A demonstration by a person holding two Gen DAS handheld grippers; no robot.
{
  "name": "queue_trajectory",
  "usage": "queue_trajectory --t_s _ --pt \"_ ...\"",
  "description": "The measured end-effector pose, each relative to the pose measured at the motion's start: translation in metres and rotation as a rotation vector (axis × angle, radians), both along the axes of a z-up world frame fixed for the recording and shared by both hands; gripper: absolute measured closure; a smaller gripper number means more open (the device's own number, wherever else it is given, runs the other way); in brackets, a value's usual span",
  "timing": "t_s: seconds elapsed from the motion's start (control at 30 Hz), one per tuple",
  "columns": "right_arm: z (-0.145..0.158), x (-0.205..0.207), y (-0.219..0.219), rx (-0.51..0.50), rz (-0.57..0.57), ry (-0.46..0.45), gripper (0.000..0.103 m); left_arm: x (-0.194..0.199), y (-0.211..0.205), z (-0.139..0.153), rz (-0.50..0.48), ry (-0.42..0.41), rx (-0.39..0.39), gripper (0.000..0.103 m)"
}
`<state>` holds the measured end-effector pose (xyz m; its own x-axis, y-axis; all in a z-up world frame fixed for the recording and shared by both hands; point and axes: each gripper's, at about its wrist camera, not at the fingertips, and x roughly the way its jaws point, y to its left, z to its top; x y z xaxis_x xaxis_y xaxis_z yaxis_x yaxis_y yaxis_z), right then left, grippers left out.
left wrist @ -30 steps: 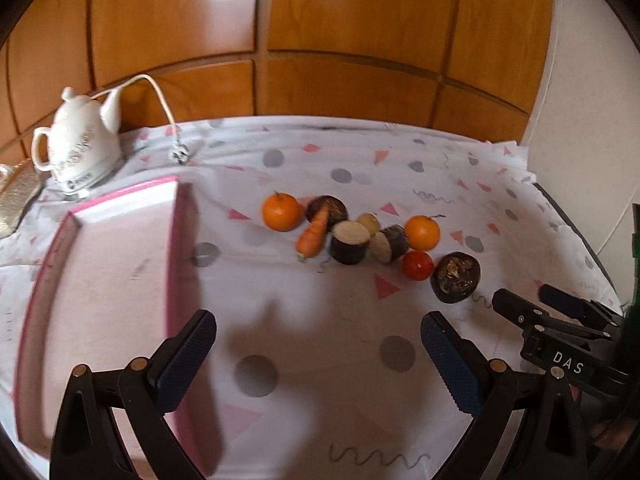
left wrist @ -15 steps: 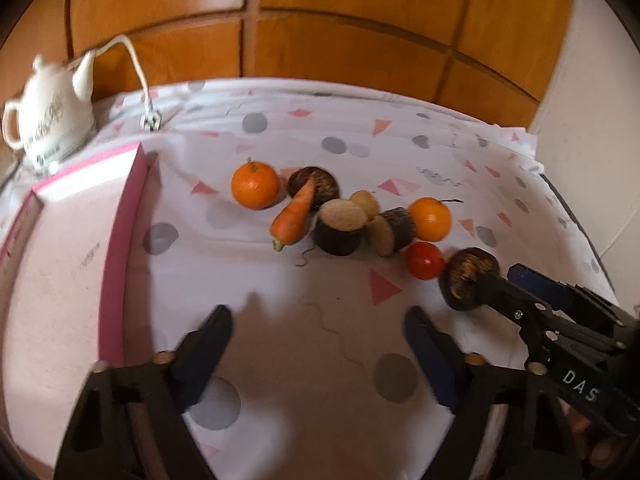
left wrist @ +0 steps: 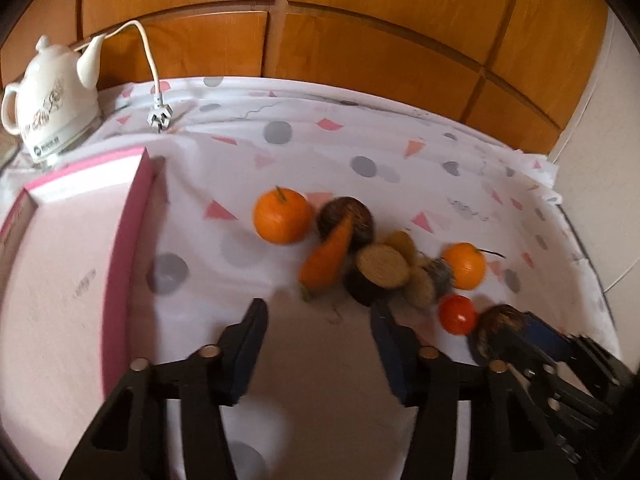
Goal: Organize fruits
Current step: 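Grasp the orange carrot with the left gripper while the right gripper holds the dark fruit, then carry the carrot into the pink tray and open the left gripper while the right gripper carries the dark fruit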
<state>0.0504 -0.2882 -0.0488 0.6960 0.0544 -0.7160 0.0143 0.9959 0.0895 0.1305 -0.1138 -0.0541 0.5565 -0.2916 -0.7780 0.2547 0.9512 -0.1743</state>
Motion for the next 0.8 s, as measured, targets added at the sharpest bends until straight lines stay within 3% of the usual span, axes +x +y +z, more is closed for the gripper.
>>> queue_trajectory --t_s 0.03,0.4,0.5,0.63,0.8 --pt "0.0 0.0 0.0 0.0 -0.002 0.001 0.068 0.003 0.001 -0.001 -0.003 0.002 0.004 0.063" --pt "0.0 -0.002 0.0 0.013 -0.02 -0.001 0.068 0.029 -0.012 -0.009 -0.119 0.008 0.036 0.063" --pt "0.0 -0.001 0.0 0.012 -0.02 -0.001 0.068 0.032 -0.012 -0.015 -0.129 0.009 0.036 0.079" --pt "0.0 -0.002 0.0 0.011 -0.024 -0.006 0.069 0.027 -0.007 -0.015 -0.117 0.013 0.0 0.079" --pt "0.002 -0.009 0.005 0.017 -0.01 -0.016 0.069 -0.002 -0.003 -0.009 -0.078 -0.026 0.031 0.079"
